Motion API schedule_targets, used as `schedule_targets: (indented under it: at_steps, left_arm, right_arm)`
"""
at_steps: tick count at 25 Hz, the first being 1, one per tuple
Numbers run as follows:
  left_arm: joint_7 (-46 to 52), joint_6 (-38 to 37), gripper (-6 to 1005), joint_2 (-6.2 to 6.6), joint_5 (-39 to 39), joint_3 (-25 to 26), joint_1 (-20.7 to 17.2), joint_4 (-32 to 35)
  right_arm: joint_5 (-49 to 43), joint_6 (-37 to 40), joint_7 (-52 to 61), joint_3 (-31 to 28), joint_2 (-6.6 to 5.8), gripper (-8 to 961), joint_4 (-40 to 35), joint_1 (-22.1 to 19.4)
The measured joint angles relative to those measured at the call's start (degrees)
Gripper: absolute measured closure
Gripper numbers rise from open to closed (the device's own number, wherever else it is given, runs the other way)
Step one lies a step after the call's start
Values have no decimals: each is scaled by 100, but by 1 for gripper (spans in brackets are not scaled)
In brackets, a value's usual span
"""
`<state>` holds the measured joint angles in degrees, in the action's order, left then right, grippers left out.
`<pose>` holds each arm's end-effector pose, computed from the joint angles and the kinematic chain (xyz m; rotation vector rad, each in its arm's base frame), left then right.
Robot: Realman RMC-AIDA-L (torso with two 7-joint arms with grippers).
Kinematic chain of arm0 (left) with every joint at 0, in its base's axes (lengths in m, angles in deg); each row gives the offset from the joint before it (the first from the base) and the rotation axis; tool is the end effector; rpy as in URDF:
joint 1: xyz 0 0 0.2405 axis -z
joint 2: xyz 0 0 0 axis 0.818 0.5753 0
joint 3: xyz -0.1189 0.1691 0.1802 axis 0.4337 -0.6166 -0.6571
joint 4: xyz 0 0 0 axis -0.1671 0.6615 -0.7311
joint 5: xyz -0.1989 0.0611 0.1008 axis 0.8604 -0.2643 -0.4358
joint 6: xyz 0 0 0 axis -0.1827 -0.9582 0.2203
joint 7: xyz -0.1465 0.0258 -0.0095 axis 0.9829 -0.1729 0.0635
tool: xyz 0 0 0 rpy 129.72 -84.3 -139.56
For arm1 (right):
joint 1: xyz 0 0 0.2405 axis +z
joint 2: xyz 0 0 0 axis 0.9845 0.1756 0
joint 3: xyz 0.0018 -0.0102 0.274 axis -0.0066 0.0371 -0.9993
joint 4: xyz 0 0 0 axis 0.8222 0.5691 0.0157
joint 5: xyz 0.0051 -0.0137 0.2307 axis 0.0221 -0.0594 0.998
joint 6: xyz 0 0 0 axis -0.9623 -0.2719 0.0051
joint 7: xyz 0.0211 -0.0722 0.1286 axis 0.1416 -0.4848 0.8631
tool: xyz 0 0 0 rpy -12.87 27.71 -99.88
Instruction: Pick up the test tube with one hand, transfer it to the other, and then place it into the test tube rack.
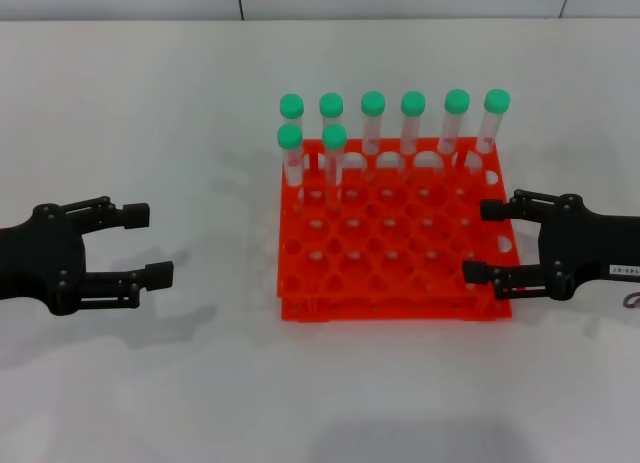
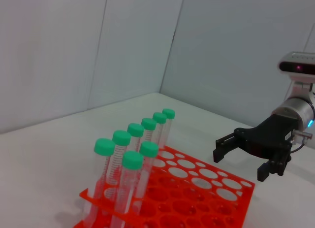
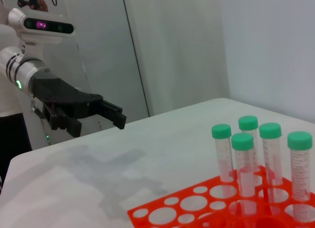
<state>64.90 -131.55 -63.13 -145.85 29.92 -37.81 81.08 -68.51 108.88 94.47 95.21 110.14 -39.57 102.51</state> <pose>-0.3314 0.2936 0.0574 -2.7523 -0.6436 -0.6997 0.2929 0.3386 -0.0168 -2.7782 0.4304 0.6895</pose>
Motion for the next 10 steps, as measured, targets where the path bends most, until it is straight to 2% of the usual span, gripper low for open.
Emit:
schedule_targets:
  at_steps: [10]
  left_arm:
    - [69, 2, 124, -4, -30, 0, 87, 0]
  right_arm:
    - [-11, 19, 13, 23, -62, 78, 15, 8]
